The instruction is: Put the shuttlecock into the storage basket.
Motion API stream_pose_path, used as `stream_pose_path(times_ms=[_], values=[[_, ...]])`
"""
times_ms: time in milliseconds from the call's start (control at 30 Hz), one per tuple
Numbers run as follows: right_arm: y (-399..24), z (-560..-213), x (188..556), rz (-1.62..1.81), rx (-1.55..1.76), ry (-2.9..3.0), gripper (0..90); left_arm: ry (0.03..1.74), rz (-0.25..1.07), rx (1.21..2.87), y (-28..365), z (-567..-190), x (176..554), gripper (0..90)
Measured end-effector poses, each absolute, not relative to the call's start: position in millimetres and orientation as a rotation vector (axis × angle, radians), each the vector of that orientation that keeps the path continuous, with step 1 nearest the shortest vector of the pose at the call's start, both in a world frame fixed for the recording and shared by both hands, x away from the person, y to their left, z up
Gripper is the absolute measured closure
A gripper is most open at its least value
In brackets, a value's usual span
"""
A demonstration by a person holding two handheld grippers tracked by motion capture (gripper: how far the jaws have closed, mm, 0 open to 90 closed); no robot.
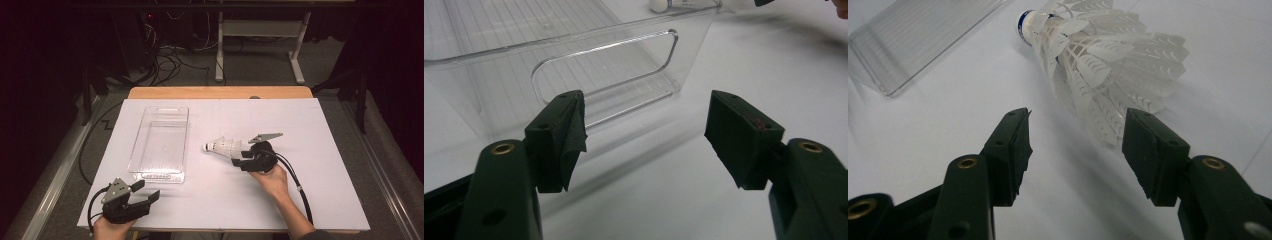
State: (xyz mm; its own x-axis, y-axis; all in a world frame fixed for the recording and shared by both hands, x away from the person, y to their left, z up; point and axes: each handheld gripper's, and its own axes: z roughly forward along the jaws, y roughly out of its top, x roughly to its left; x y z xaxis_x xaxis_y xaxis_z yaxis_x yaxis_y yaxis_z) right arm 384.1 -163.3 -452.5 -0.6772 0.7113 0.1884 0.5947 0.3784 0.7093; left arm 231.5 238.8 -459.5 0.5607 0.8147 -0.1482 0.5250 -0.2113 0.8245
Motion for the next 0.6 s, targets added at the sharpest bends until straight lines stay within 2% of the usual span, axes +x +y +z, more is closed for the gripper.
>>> stream_pose_path(times_ms=[600], values=[[-152, -450, 390, 1.168, 1.172, 2.482, 44.8, 1.089, 0.397, 1.886, 239, -460, 232, 33.1]])
